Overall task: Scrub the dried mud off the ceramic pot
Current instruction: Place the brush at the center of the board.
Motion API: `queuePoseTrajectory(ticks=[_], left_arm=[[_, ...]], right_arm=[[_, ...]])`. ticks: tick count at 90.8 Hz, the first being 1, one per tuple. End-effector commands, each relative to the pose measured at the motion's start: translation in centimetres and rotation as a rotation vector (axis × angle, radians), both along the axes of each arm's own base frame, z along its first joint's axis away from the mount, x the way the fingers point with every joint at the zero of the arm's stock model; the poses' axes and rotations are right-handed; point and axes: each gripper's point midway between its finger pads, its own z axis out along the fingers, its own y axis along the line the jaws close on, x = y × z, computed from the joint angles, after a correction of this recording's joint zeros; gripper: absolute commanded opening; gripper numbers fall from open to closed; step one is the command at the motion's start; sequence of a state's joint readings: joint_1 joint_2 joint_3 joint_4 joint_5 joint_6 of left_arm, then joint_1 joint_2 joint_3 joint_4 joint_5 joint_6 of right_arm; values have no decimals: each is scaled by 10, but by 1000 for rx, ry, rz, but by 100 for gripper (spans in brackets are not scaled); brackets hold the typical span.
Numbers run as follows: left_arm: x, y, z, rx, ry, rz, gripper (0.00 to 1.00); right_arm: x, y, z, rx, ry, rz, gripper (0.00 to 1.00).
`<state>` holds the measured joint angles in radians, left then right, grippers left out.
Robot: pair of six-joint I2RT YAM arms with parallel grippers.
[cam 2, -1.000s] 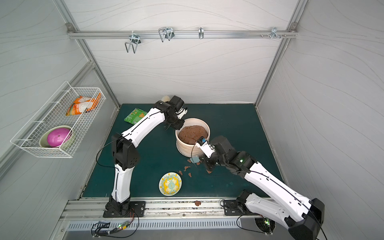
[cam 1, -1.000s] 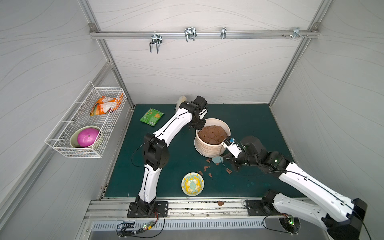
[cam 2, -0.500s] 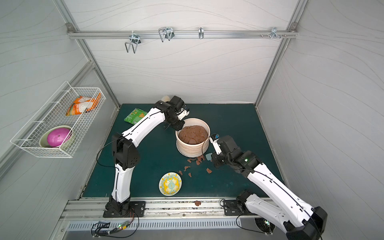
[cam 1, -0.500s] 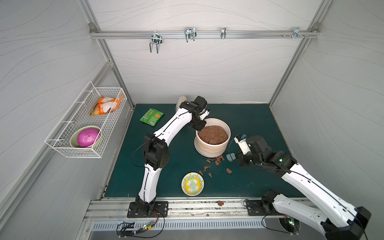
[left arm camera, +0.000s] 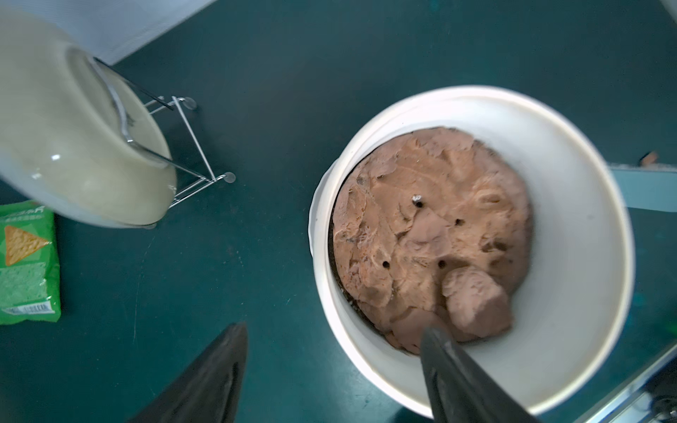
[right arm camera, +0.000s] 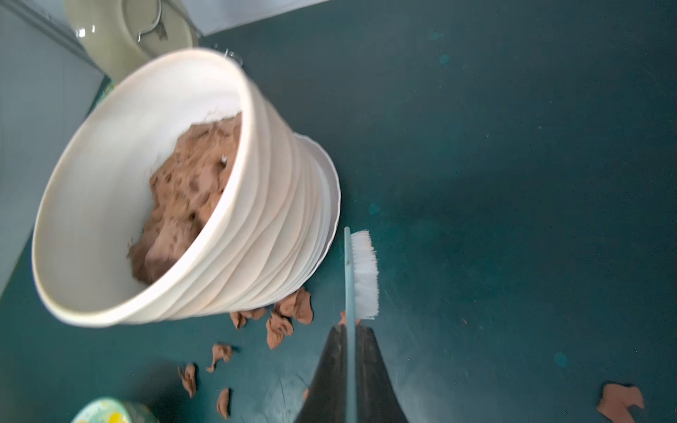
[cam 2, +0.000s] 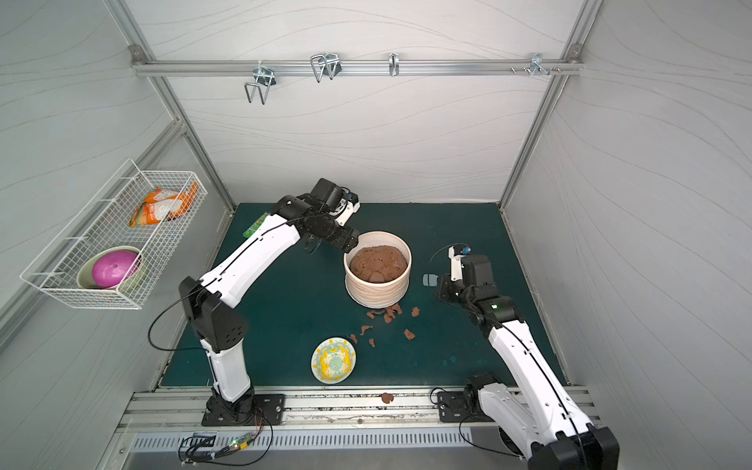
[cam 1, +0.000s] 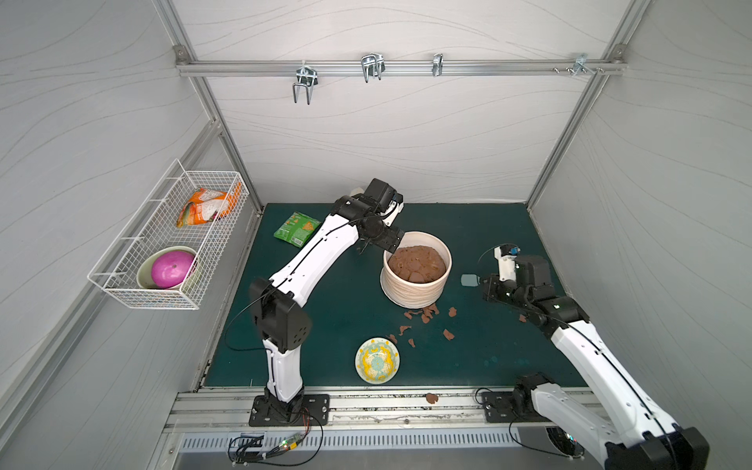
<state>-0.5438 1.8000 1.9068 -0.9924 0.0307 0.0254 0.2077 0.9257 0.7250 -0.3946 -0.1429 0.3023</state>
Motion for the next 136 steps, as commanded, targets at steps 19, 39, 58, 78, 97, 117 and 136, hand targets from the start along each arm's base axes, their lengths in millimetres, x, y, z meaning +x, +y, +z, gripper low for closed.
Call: queuePoseTrajectory(ticks=[19, 39, 58, 78, 97, 117, 136], left_arm=[[2, 66, -35, -178, -65, 280, 100], [-5, 91, -58, -207, -78, 355, 100], [0, 98, -73, -217, -102, 399, 100], [9, 111, -82, -230, -139, 448, 100], [16, 124, -89, -188, -224, 469, 100], [22, 145, -103, -167, -313, 471, 100], [19, 164, -120, -146, -344, 429, 100]], right_arm=[[62, 0, -8, 384, -37, -70, 0], [74, 4, -42, 412, 48, -77, 0], [66, 8, -75, 409, 135, -62, 5], [51, 1, -95, 383, 197, -82, 25], [33, -22, -97, 259, 236, -167, 82], [55, -55, -61, 80, 108, -244, 99], [95, -96, -35, -98, -86, -294, 99]])
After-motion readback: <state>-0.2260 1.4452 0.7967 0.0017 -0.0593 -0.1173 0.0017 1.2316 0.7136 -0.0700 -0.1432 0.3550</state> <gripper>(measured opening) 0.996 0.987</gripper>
